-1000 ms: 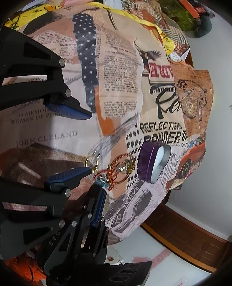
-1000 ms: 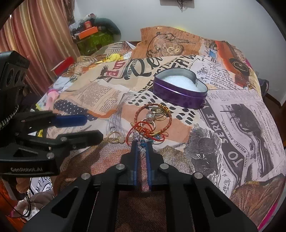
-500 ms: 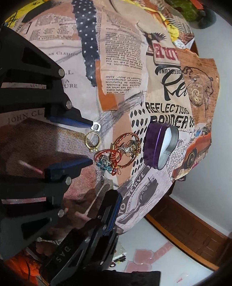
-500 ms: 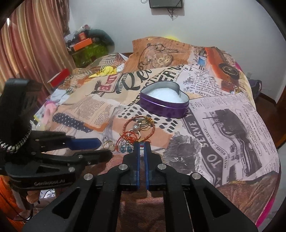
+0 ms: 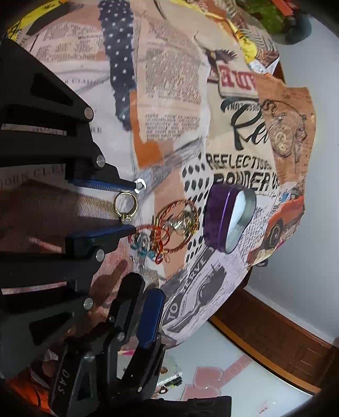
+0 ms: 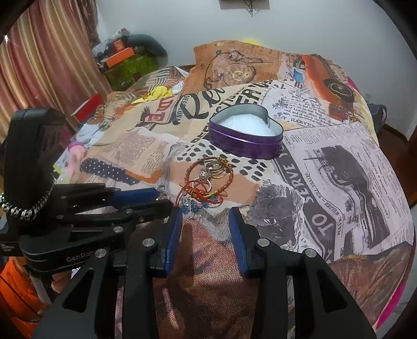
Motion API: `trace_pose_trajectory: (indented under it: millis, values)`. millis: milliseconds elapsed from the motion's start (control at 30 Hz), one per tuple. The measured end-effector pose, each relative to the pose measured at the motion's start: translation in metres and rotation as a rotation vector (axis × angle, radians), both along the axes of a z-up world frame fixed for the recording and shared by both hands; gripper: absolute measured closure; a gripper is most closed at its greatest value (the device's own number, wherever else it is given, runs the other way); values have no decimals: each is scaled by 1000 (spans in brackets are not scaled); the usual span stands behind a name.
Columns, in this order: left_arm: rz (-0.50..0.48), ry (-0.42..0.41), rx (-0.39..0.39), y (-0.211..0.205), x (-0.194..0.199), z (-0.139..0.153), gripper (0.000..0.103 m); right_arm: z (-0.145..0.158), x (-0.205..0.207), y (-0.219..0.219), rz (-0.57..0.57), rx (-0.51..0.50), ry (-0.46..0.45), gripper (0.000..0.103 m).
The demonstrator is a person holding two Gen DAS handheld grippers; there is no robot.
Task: Organize jewelry
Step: 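Grasp the gold ring with the left tool while the right tool grasps a small piece from the pile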
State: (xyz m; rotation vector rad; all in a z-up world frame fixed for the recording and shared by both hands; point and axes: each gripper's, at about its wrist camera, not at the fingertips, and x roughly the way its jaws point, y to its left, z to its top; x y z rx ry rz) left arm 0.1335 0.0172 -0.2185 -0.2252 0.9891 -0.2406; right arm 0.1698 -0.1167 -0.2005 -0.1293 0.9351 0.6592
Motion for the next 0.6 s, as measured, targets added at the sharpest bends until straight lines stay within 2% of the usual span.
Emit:
trace_pose_trajectory:
  millis: [200, 367, 433, 600]
  values:
    - [46, -36, 24, 20, -6, 9, 78, 8, 0, 12, 31, 15, -33, 70]
    - [55, -54, 23, 28, -10, 11, 78, 2, 5, 28, 46, -22, -27, 89]
    - [52, -61, 28, 28, -10, 11, 78, -4, 8, 31, 40, -35, -10, 92]
    - [41, -64, 29, 28, -10, 9, 78, -10, 9, 34, 44, -67, 2, 92]
